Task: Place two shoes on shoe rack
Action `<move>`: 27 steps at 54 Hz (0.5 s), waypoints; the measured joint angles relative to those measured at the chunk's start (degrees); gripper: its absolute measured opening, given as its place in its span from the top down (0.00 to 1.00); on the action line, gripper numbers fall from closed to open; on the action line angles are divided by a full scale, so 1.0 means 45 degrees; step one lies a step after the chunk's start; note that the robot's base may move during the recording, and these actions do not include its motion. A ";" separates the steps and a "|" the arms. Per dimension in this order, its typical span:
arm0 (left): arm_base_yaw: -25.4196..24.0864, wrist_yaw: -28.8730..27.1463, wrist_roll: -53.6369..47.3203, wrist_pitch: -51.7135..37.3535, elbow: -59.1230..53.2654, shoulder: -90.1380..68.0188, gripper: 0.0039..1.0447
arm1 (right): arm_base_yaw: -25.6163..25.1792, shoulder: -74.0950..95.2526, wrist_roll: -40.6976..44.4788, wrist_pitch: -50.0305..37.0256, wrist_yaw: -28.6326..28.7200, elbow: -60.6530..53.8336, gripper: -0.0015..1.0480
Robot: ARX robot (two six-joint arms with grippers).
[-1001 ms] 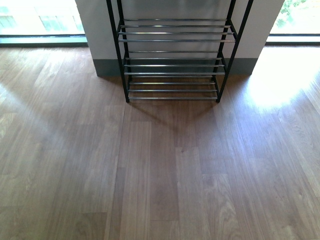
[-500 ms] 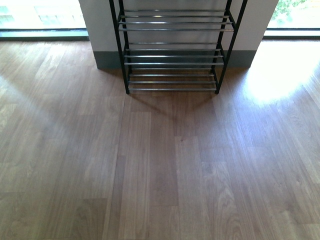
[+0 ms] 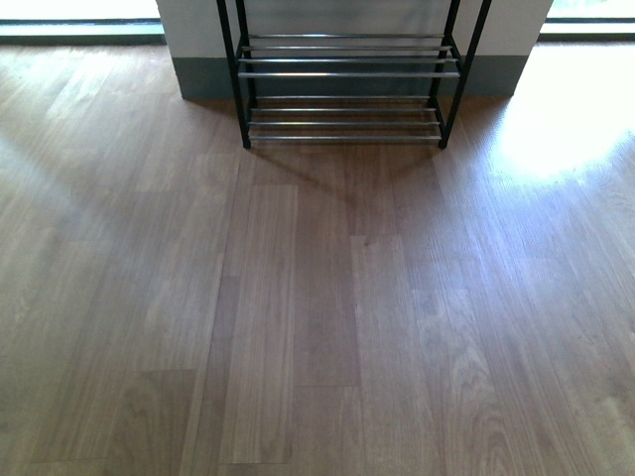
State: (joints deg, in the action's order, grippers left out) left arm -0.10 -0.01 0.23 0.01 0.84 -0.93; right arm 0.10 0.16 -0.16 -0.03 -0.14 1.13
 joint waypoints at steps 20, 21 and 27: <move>0.0000 0.0000 0.0000 0.0000 0.0000 0.0000 0.09 | 0.0000 0.0000 0.0000 0.0010 0.0000 0.0000 0.09; 0.0000 0.0000 0.0000 0.0000 0.0000 0.0000 0.09 | 0.0000 0.0000 0.0000 0.0010 0.0000 0.0000 0.09; 0.0000 0.0000 0.0000 0.0000 0.0000 0.0000 0.09 | 0.0000 0.0000 0.0000 0.0010 0.0000 0.0000 0.09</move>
State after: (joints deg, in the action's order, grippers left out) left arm -0.10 -0.01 0.23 0.01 0.84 -0.93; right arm 0.10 0.16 -0.16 0.01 -0.14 1.13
